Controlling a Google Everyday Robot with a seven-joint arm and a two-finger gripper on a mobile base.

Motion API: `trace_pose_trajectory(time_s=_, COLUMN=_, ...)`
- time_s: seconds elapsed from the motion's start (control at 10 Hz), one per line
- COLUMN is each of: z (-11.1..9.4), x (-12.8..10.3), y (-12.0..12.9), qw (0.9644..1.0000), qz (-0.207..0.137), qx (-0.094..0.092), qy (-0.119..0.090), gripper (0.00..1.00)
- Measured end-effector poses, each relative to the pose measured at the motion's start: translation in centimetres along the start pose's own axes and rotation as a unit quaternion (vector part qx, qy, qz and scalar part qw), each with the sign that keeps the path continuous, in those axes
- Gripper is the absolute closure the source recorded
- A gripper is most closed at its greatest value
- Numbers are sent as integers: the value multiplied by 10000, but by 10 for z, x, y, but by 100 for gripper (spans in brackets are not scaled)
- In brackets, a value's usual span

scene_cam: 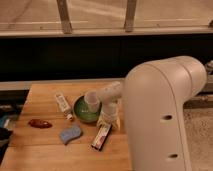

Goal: Place the eraser in the ceramic cup

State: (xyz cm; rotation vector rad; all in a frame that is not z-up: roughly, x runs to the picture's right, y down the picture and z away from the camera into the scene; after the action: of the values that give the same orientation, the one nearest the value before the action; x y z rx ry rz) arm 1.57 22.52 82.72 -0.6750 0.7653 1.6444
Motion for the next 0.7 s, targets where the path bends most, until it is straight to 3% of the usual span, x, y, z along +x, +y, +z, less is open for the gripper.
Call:
trace_pose_trajectory(time_s=0.4, z=4, x=4, y=4, qw=9999, qz=-45, qx=91, qy=11, gripper=80)
trace_pose_trajectory(time_s=0.7, z=6, x=6, y=8, qw=9999, qz=-85, qx=78, qy=30, gripper=85)
